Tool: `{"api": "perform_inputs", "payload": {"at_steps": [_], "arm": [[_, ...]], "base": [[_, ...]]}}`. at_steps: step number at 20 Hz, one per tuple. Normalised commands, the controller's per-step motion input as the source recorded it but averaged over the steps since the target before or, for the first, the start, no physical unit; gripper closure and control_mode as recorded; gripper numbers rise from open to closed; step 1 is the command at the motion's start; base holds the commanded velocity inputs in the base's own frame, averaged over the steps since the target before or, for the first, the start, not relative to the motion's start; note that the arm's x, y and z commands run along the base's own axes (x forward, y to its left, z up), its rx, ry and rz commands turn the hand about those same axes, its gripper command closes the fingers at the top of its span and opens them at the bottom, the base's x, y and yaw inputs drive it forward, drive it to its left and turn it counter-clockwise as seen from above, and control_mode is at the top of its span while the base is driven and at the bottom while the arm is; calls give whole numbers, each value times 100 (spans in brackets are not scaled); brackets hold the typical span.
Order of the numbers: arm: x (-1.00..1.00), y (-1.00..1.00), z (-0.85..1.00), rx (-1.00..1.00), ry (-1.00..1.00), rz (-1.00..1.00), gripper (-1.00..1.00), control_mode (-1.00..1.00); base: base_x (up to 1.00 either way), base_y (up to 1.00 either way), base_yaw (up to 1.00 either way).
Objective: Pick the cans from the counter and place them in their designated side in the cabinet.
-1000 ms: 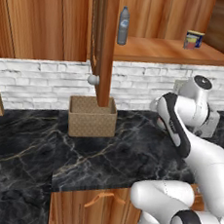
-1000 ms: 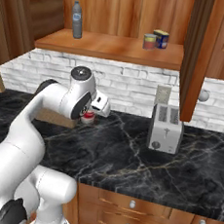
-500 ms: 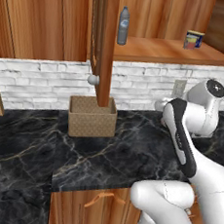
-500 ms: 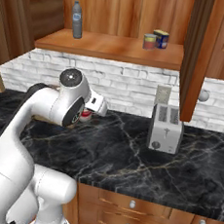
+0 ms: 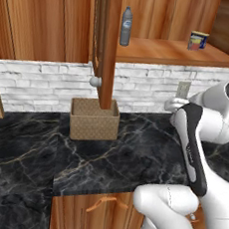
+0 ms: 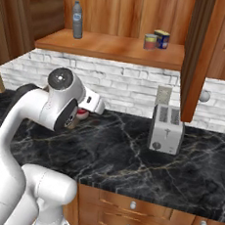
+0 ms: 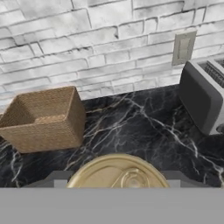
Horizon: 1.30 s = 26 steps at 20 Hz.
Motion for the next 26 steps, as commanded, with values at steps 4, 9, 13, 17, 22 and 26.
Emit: {"api": "perform_inputs", "payload": {"at_steps": [4, 9, 13, 17, 22, 26], "arm": [[-45, -4, 26, 0, -1, 0, 100, -100], [-39, -6, 26, 0, -3, 0, 100, -100], [-40, -1, 25, 0, -1, 0, 100, -100], [-37, -2, 29, 0, 0, 0, 100, -100], [-39, -2, 28, 0, -3, 0, 100, -100], [-34, -1, 27, -2, -9, 0, 100, -100]], "base": [[0, 0, 0], [0, 0, 0], [0, 0, 0], [0, 0, 0], [0, 0, 0], [0, 0, 0]]}}
